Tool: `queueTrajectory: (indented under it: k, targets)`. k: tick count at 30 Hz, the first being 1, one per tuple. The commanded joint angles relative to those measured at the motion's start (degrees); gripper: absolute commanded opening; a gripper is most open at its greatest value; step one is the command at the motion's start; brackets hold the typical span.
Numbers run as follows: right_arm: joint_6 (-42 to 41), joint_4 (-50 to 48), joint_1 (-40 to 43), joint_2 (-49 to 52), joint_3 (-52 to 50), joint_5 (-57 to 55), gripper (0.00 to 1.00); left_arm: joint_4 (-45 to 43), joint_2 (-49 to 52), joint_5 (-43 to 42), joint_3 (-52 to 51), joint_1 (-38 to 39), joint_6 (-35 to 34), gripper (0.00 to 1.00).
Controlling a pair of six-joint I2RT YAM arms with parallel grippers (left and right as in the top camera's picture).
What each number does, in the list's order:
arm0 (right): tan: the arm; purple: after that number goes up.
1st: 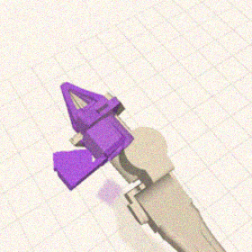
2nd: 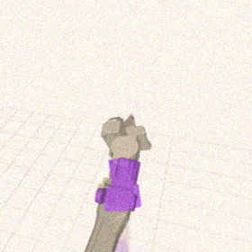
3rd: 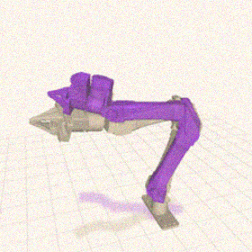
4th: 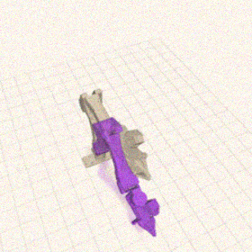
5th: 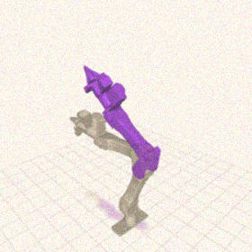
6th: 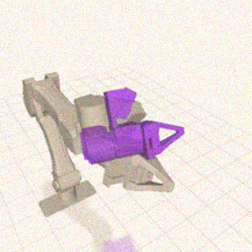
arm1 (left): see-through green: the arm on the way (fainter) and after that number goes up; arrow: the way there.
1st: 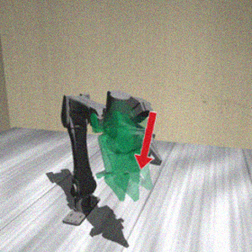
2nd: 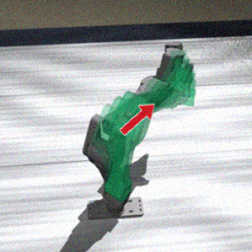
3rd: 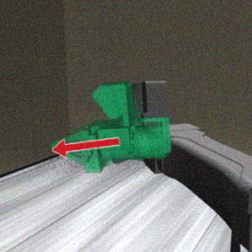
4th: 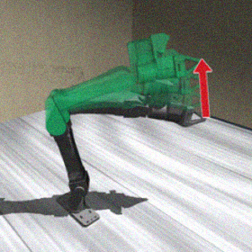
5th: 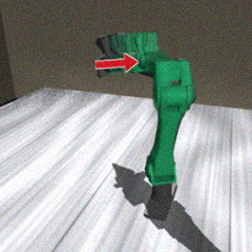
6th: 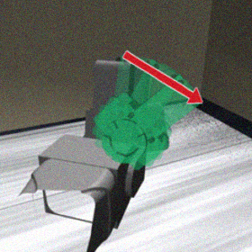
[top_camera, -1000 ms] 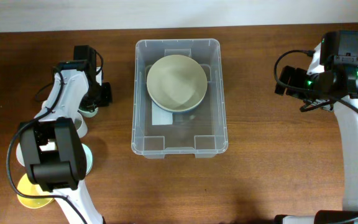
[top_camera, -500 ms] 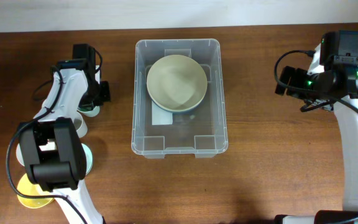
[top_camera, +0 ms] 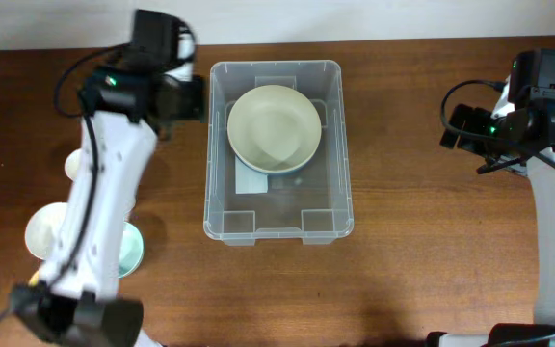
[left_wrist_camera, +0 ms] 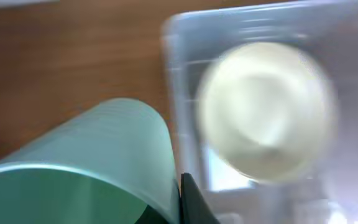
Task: Pack container
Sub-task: 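Lift the mint-green cup with the left gripper and place it in the bin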
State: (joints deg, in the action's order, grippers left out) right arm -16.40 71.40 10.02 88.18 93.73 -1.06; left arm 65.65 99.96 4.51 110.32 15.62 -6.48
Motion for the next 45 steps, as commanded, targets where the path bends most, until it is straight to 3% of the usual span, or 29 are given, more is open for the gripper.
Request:
queueTrajectory:
  k: [1,3,7,14,21,35,36,37,40,42,45]
  targets:
    - [-4.02,0.35,3.8,0.26,-0.2,-0.72,0.99,2.19,0.5,-1.18,-0.2,8.72,-4.98,0.0]
    - [-4.0,1.77,5.92,0.26,-0.2,0.2,0.99,2.36,1.2,-3.21,-0.57,12.59,-7.63,0.0]
    - [-3.58,3.04,8.09,0.26,-0.2,1.29,0.99,2.6,6.4,-4.33,-0.61,21.79,-20.9,0.01]
    - [-3.56,3.21,8.0,0.26,-0.2,1.29,0.99,3.89,13.6,-5.95,-0.61,27.76,-38.8,0.01]
    - [-3.56,3.23,8.0,0.26,-0.2,1.27,0.99,3.74,18.01,-6.88,-0.76,30.38,-45.4,0.01]
    - [-3.56,3.21,8.0,0.26,-0.2,1.29,0.99,3.34,25.14,-7.34,-0.76,30.51,-44.0,0.01]
    - [-3.56,3.21,8.0,0.26,-0.2,1.29,0.99,3.34,25.14,-7.34,-0.76,30.51,-44.02,0.06]
    - [-3.58,3.21,8.0,0.26,-0.2,1.29,0.99,3.43,25.14,-7.41,-0.76,30.51,-44.0,0.23]
    - [-3.56,3.19,8.0,0.26,-0.2,1.29,0.99,3.45,25.11,-8.41,-0.76,30.47,-42.69,0.52]
    - [-3.56,3.19,8.0,0.26,-0.2,1.27,0.99,3.45,25.11,-8.41,-0.74,30.38,-40.92,0.64]
    - [-3.56,3.19,8.0,0.26,-0.2,1.27,0.99,4.7,24.92,-8.37,0.59,29.42,-37.27,0.73]
